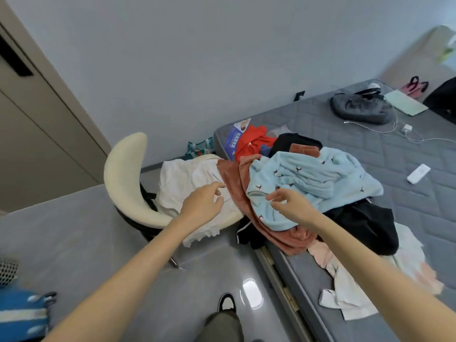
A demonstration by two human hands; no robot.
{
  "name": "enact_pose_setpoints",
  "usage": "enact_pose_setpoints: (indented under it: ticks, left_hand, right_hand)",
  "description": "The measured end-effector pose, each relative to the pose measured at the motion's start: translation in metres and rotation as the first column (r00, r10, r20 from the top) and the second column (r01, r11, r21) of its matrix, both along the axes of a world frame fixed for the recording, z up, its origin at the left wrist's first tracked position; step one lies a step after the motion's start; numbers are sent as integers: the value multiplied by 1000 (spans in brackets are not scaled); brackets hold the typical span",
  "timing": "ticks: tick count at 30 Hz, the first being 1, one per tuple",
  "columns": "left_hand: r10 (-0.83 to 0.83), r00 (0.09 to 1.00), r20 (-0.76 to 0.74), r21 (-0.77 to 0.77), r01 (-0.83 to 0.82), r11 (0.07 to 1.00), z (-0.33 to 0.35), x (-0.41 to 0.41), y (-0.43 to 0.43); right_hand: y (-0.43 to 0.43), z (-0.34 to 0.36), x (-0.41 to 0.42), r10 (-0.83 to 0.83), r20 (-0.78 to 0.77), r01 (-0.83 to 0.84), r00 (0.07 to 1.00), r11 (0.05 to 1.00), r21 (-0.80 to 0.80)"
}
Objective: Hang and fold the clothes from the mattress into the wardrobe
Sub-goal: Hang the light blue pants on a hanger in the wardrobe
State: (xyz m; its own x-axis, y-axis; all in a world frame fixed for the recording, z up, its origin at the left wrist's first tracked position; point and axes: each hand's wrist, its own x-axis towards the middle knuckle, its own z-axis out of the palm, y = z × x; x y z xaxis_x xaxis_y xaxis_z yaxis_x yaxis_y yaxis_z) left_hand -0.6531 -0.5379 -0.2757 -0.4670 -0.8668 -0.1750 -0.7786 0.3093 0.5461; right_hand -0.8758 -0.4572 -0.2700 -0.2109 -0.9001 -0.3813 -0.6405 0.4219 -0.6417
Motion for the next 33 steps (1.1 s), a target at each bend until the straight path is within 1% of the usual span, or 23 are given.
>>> enact_pose_setpoints:
  ticks: [7,10,16,22,26,27,30,33]
  left_hand:
    - [-122,992,-38,105,125,987,-35,-97,-67]
    - [-182,983,-33,142,185,972,-55,-141,-92]
    - [-248,967,-49,216,253,943,-102,-235,-136]
    - [-284,958,-37,349,278,895,-152,-321,-162]
    - [-256,966,-36,388,249,887,-186,-356,-167]
    - [-264,964,-31,392,254,884,-195,-361,-168]
    - [-295,955,-15,392,277,877,-218,-373,-169]
    - [-376,927,-15,354,356,865,-228,-376,-169]
  right_hand:
    - [-27,-40,-90,-250,5,248,968,964,91]
    - [-38,-59,-127,-385,10,382,923,917,119]
    - [-75,-110,-213,-589,63,567,806,798,203]
    - [-98,-177,-288,-711,90,647,697,679,346]
    - [-113,-215,-316,-769,192,654,610,625,425]
    - [-116,-224,-322,-766,200,643,612,628,438]
    - [-122,-234,-339,-694,165,572,700,685,452]
    - [-128,-217,-345,-584,262,484,768,797,361]
